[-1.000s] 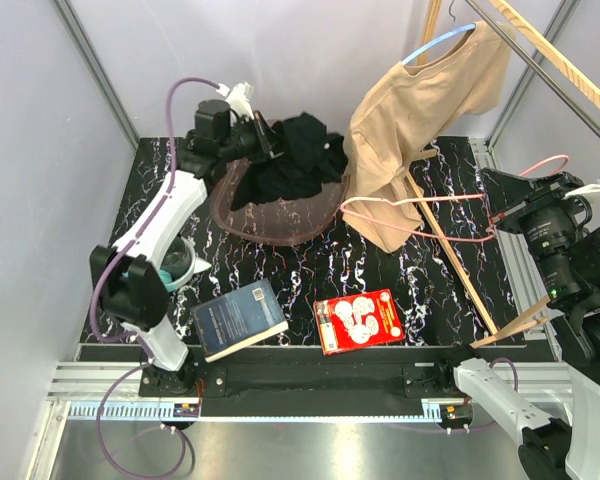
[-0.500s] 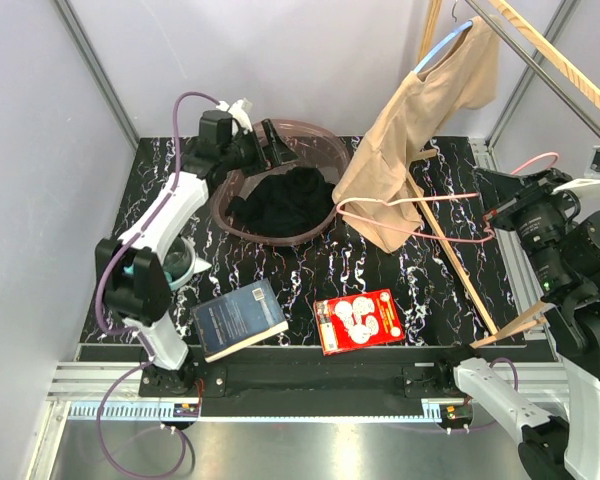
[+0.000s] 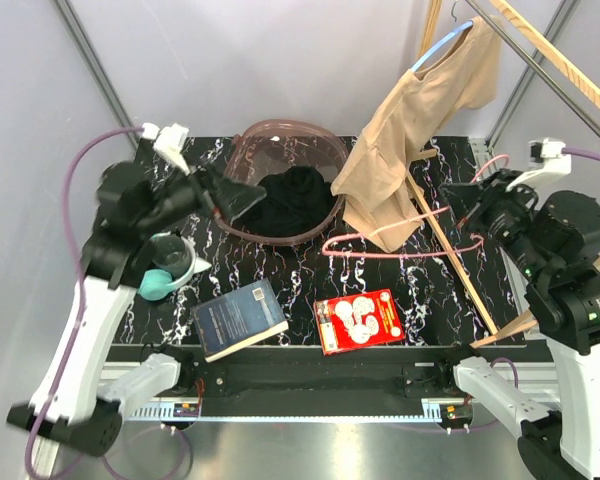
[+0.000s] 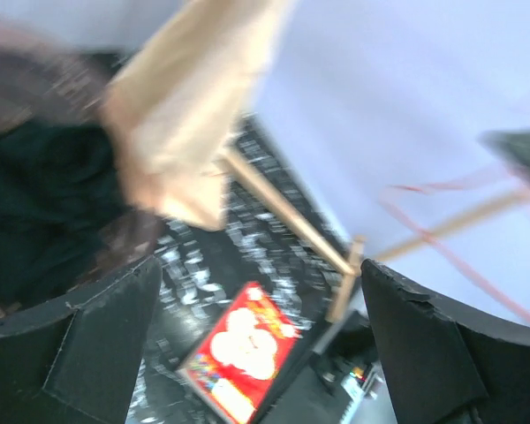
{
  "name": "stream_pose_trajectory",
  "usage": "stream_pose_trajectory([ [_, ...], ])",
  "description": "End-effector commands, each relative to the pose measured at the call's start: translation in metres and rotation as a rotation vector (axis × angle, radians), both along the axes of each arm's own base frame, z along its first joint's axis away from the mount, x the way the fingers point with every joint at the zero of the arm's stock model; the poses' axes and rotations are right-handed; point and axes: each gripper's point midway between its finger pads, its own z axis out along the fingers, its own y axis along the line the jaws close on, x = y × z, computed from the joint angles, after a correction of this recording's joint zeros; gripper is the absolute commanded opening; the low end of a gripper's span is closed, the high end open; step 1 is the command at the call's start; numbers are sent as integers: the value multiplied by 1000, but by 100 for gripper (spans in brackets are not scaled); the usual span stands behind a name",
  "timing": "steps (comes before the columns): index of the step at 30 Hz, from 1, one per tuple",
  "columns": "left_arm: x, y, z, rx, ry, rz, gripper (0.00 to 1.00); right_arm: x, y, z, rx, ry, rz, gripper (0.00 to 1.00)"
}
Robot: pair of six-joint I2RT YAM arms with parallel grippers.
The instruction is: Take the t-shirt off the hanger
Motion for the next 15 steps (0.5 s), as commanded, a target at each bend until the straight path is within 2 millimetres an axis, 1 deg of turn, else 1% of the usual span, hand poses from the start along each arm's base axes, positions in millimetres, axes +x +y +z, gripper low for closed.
stream_pose_trajectory([
  [1, -65, -9, 32, -86, -82, -186, 98, -4, 22, -20, -99, 18, 165, 0],
  [3, -85, -8, 45, -120, -114, -208, 98, -5, 28, -31, -121, 49, 206, 0],
  [4, -96, -13, 53, -153, -115, -243, 98, -7, 32, -34, -124, 57, 235, 0],
  [5, -104, -17, 56, -169, -118, -270, 98, -7, 33, -41, -138, 73, 245, 0],
  [6, -110, -20, 62, -186, -136, -281, 98, -9, 33, -42, -140, 73, 250, 0],
  [7, -129, -31, 66, -198, -152, -353, 98, -10, 33, -45, -148, 76, 256, 0],
  [8, -134, -36, 69, -200, -164, -369, 99, -11, 32, -49, -157, 88, 256, 0],
  [9, -133, -40, 70, -196, -178, -359, 99, -11, 31, -51, -165, 93, 254, 0],
  [10, -142, -51, 67, -193, -164, -407, 99, -12, 30, -52, -170, 100, 252, 0],
  [11, -142, -57, 64, -188, -153, -416, 99, -13, 29, -55, -178, 113, 248, 0],
  [13, -150, -74, 57, -174, -129, -465, 99, -12, 26, -59, -187, 136, 233, 0],
  [14, -147, -88, 48, -151, -100, -483, 99, -14, 25, -61, -192, 152, 232, 0],
  [15, -144, -94, 44, -139, -94, -466, 99, -13, 25, -64, -196, 162, 231, 0],
])
